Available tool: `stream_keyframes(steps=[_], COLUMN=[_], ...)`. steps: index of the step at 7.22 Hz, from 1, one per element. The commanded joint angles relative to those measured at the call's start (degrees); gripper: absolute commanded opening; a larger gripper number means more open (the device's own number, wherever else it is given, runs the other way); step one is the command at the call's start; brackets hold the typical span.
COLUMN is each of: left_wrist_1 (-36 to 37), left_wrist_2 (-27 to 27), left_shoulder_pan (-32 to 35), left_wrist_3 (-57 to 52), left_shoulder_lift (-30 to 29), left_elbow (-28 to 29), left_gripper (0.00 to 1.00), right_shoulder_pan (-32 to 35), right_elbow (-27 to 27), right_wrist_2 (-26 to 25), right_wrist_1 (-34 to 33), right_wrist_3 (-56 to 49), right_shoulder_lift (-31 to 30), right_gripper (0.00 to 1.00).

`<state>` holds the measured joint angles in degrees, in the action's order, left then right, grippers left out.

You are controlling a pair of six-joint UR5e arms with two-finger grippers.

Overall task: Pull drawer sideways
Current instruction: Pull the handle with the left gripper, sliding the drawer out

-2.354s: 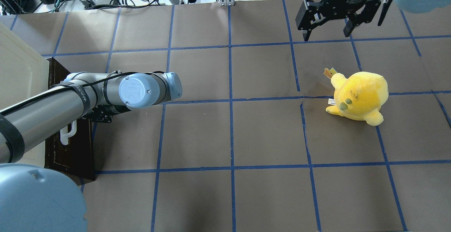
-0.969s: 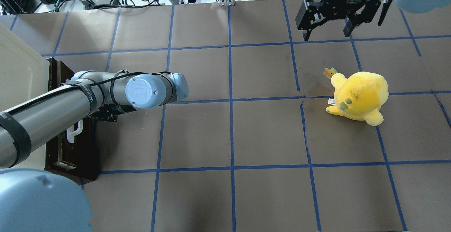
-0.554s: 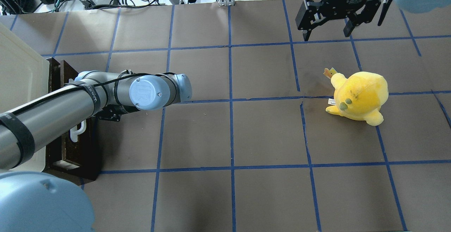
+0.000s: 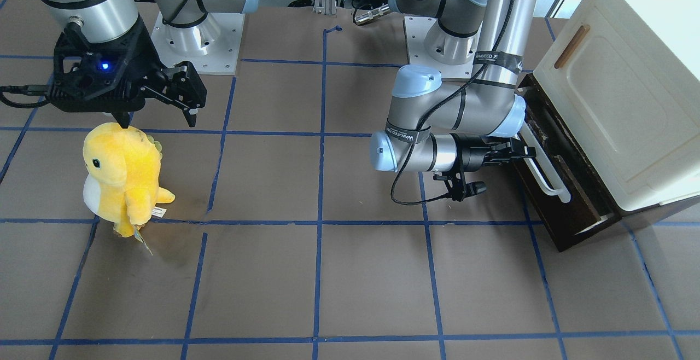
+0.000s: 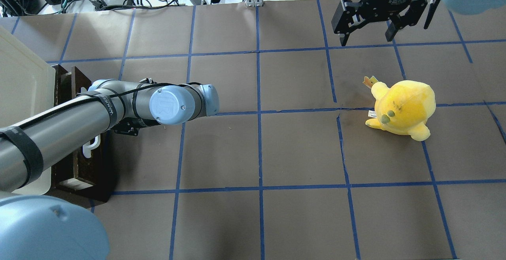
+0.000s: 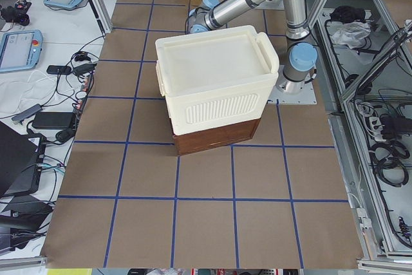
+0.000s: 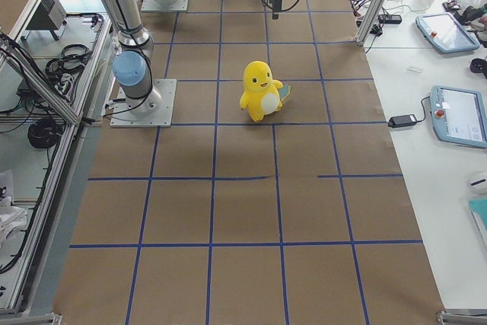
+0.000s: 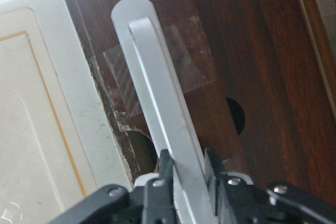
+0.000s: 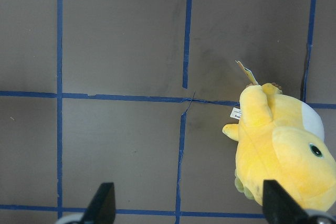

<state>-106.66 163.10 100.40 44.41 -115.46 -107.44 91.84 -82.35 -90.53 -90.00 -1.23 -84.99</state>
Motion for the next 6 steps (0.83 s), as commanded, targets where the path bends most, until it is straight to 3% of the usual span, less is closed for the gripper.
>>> stream_keyframes(steps=[1, 6], left_wrist_1=[-0.04, 0.05], left_wrist_2=[0.02, -0.77], left_shoulder_pan=[1.02, 2.95], left_wrist_3=[-0.03, -0.21], left_shoulder_lift=[-0.03, -0.29], left_elbow=[0.30, 1.53], left_gripper=[0.20, 0.20], right_shoulder_pan=[0.00, 0.00], right_elbow=[0.00, 0.00], right_wrist_2=[0.00, 0.00], right_wrist_1=[0.00, 0.00], right_wrist_3=[0.00, 0.00], right_shoulder_lift=[0.00, 0.00], right_gripper=[1.00, 1.00])
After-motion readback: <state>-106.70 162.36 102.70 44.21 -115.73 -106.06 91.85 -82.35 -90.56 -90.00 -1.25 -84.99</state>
